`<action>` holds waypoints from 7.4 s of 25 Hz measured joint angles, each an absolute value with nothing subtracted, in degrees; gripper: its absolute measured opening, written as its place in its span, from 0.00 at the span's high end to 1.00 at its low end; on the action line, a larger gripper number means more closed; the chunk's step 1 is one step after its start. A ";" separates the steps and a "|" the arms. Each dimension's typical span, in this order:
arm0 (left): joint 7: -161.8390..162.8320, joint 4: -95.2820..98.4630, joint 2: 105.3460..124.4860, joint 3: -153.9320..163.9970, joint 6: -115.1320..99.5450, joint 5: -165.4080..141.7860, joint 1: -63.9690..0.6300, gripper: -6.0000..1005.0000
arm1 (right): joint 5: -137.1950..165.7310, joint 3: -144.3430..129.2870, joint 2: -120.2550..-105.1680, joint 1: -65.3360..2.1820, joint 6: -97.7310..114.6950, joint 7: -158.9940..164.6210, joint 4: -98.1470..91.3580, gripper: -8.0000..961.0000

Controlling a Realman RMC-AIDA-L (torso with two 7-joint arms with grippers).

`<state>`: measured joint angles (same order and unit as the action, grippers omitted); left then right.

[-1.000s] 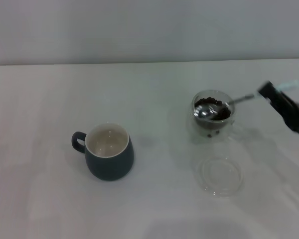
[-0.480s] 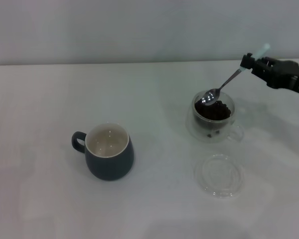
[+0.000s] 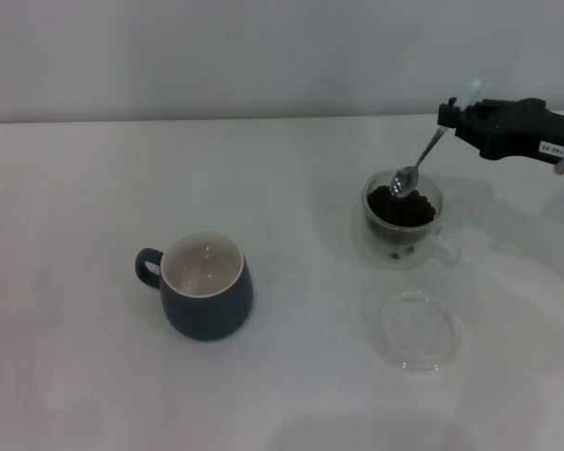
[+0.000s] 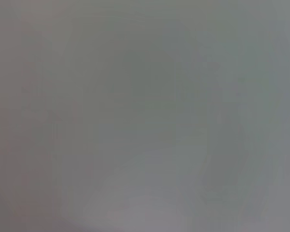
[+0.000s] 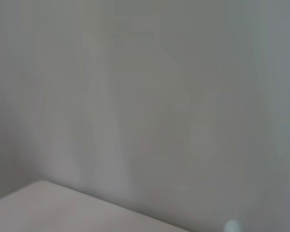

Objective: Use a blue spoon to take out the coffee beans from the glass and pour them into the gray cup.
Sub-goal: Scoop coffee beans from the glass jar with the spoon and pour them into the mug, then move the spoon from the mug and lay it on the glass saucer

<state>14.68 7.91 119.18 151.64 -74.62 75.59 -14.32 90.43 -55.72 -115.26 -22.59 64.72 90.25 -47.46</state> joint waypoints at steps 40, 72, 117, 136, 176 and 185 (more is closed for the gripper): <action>14.77 7.58 119.09 151.87 -74.62 76.63 -14.82 0.24 | 94.20 -58.08 -115.17 -21.70 57.21 118.16 -44.69 0.85; 14.77 7.35 119.09 151.94 -74.71 76.64 -14.86 0.24 | 74.59 -55.68 -115.00 -21.57 57.40 118.30 -29.09 0.85; 14.60 7.16 119.10 152.23 -67.97 76.25 -17.92 0.24 | 57.05 -83.35 -116.18 -31.20 60.54 112.44 -27.46 0.85; 14.75 7.15 119.09 152.19 -67.94 76.11 -17.94 0.24 | 42.85 -104.21 -116.18 -24.68 48.38 83.34 -43.68 0.85; 14.65 6.41 119.10 152.14 -67.31 76.17 -18.91 0.24 | 48.23 -81.81 -108.19 -16.47 78.62 81.54 -10.39 0.85; 14.72 6.41 119.10 152.21 -67.31 76.19 -18.89 0.24 | 51.84 -81.83 -109.45 -16.89 76.81 81.45 -9.58 0.85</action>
<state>14.72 6.41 119.10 152.21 -67.31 76.19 -18.89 51.84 -81.83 -109.45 -16.89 76.81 81.45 -9.58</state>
